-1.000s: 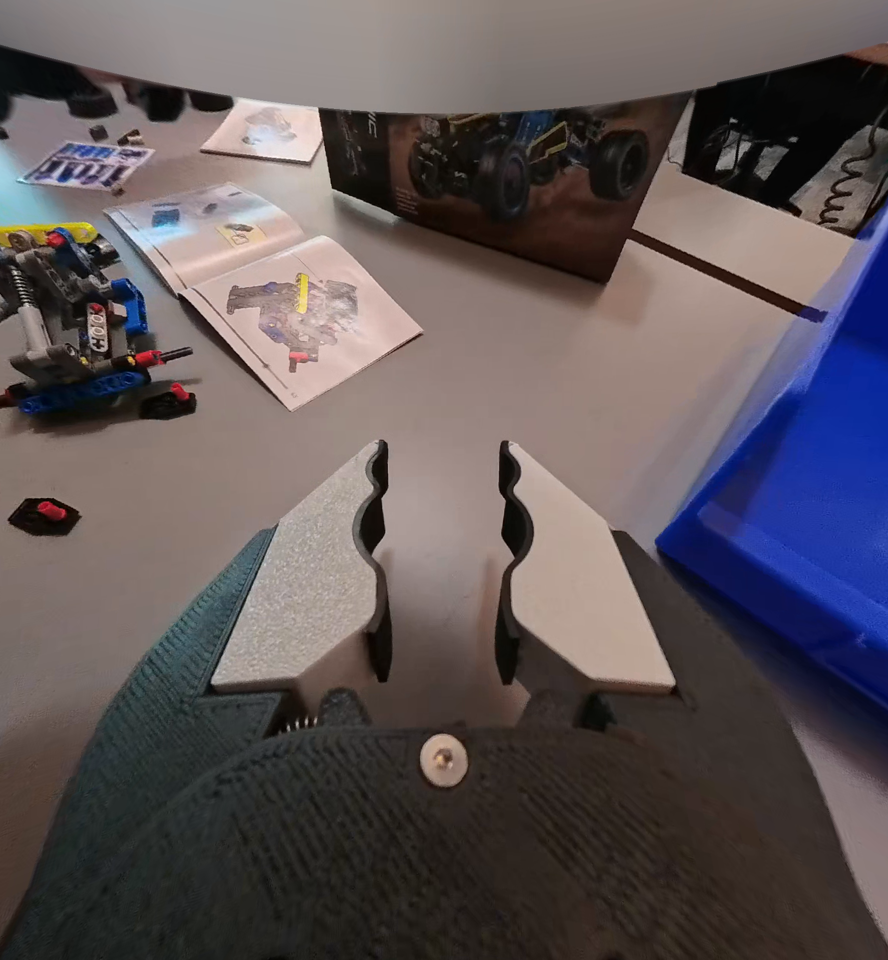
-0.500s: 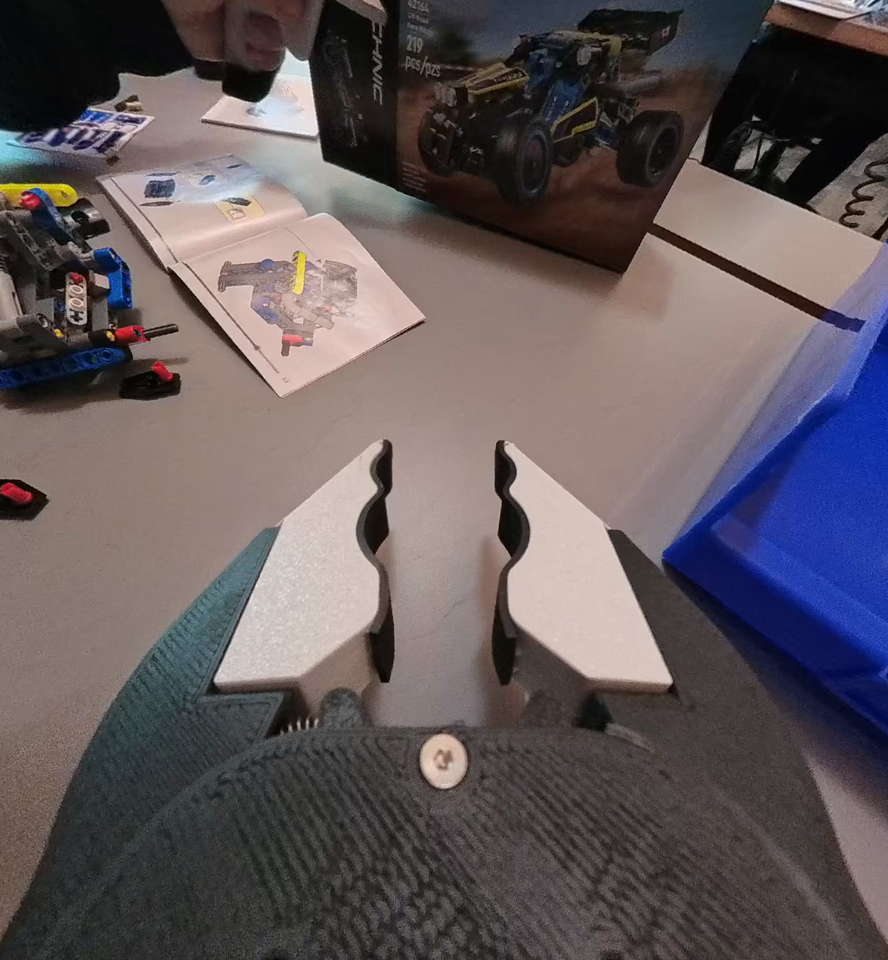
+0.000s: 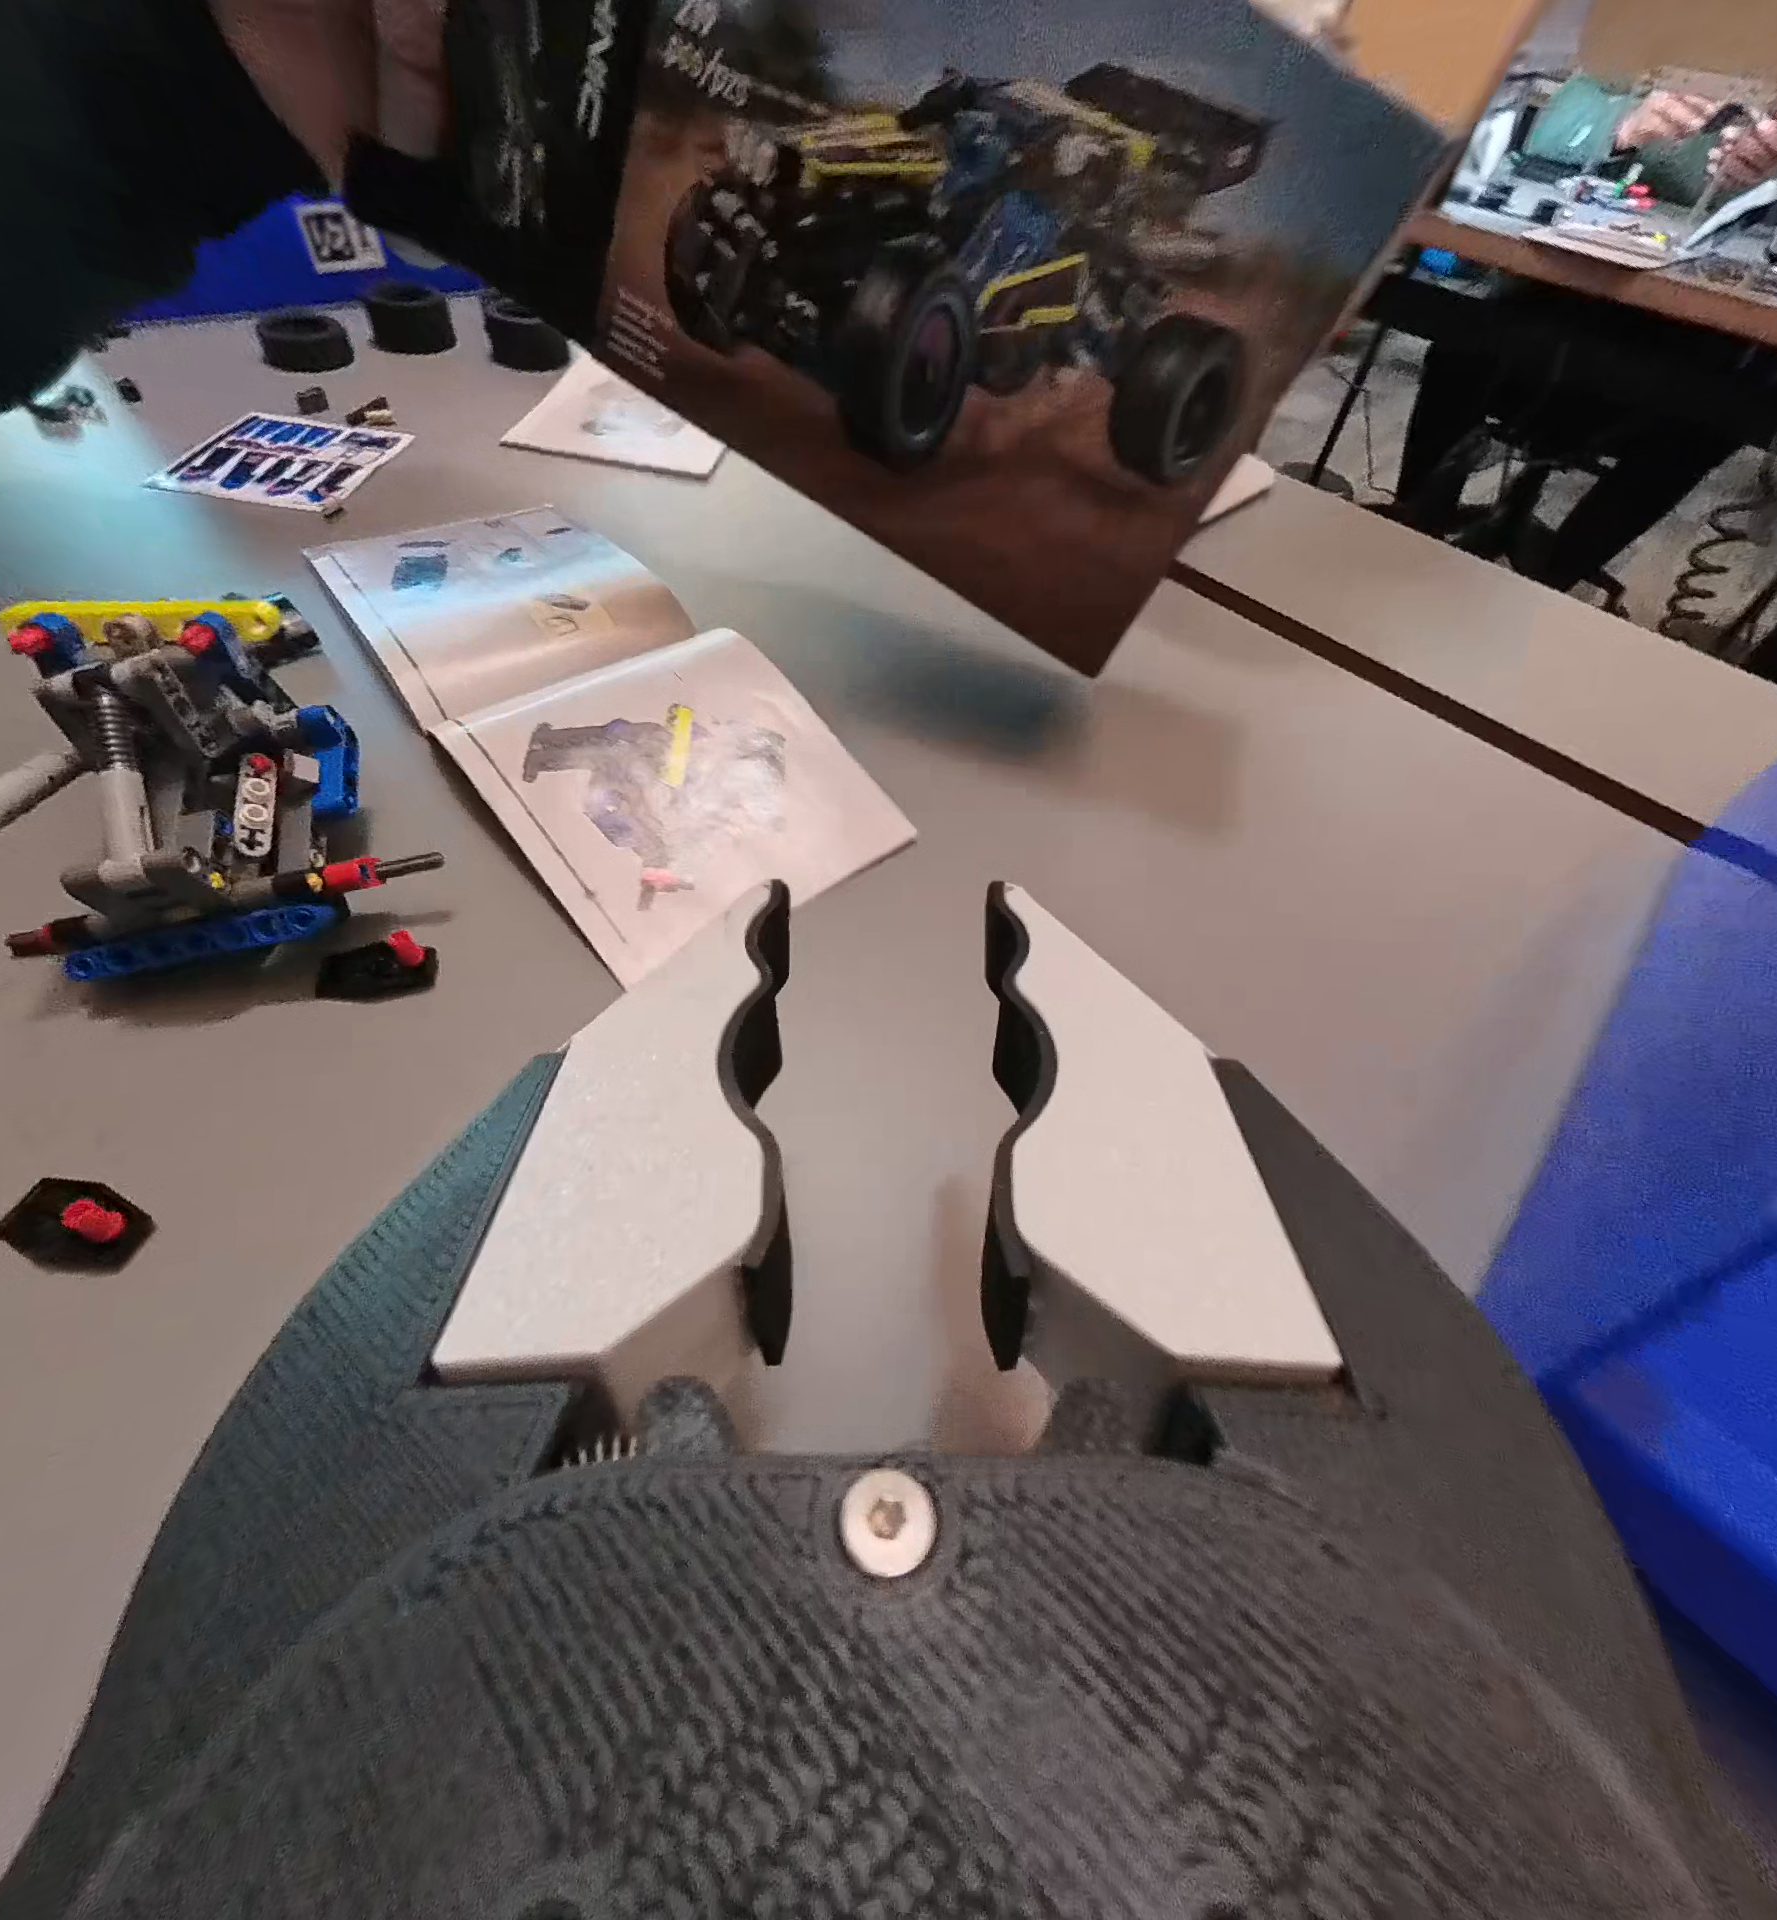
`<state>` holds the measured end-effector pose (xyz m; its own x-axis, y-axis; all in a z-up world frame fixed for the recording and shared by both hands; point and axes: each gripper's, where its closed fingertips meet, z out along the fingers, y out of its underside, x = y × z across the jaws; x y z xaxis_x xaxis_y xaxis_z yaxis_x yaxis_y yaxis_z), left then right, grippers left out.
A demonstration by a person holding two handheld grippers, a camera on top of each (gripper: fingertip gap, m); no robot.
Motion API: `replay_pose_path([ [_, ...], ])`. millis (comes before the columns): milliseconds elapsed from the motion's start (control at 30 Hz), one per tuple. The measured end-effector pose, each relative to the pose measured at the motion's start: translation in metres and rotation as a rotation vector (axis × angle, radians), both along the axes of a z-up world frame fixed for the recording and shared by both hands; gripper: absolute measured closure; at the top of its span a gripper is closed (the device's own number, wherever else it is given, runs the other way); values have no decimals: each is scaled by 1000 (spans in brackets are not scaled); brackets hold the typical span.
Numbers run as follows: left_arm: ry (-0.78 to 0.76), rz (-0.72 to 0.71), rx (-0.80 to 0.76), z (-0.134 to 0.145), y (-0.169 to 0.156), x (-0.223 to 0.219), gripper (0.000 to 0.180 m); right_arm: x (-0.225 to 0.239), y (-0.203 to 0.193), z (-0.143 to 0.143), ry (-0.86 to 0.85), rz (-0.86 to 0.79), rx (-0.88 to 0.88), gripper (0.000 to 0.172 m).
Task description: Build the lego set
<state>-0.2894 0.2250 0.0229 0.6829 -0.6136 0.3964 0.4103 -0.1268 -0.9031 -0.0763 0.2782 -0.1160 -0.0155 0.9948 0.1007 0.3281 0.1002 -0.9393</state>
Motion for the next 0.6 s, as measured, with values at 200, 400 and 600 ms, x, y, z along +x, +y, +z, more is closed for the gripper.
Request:
replay_pose_path([
  [200, -206, -35, -21, -20, -2, -11, 167, -30, -34, -15, -115, 222, 131, 131],
  [400, -435, 52, 79, -3, -13, -14, 166, -58, -45, -30, -181, 433, 245, 126],
  [600, -698, 196, 16, -14, -9, -28, 166, -40, -61, -48, -216, 524, 293, 125],
])
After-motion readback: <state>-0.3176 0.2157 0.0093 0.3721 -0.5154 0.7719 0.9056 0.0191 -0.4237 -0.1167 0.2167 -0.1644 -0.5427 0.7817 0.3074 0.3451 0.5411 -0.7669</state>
